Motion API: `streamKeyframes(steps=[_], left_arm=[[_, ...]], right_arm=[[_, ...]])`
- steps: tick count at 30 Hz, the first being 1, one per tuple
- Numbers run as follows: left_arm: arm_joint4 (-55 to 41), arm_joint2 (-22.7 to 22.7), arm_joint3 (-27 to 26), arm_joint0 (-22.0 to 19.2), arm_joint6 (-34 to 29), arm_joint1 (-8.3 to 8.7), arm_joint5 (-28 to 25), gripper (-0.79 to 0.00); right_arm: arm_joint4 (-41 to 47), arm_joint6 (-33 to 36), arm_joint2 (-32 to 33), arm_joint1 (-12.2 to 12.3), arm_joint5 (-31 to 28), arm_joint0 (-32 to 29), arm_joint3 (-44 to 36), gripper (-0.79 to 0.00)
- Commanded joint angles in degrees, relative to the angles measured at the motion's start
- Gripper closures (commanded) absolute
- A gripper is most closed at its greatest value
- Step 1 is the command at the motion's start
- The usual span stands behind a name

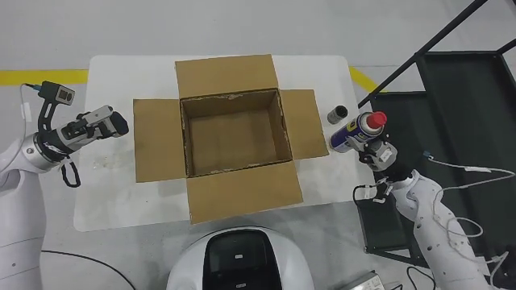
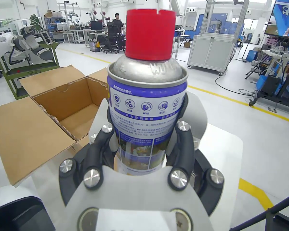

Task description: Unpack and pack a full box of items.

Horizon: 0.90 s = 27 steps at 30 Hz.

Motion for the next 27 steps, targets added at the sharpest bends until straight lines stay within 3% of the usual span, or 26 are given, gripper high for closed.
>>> streamKeyframes(steps=[1,16,21,27], left_arm=[[0.0,0.0,0.0,0.0,0.0,0.00,0.0,-0.785],[0.0,0.0,0.0,0.0,0.0,0.00,0.0,-0.785],[0.0,0.0,0.0,0.0,0.0,0.00,0.0,-0.785],[0.0,0.0,0.0,0.0,0.0,0.00,0.0,-0.785]], right_arm=[[0.0,0.1,0.0,0.0,0.0,0.0,0.0,0.000],[-0.2,1.3,0.2,0.0,1.9,-1.0,0.0,0.000],[1.7,-4.8,0.9,-0.3,4.7,-2.0,7.3,0.000],[1.1,-13.4,-2.5,-1.4,9.6,0.1,19.8,0.000]])
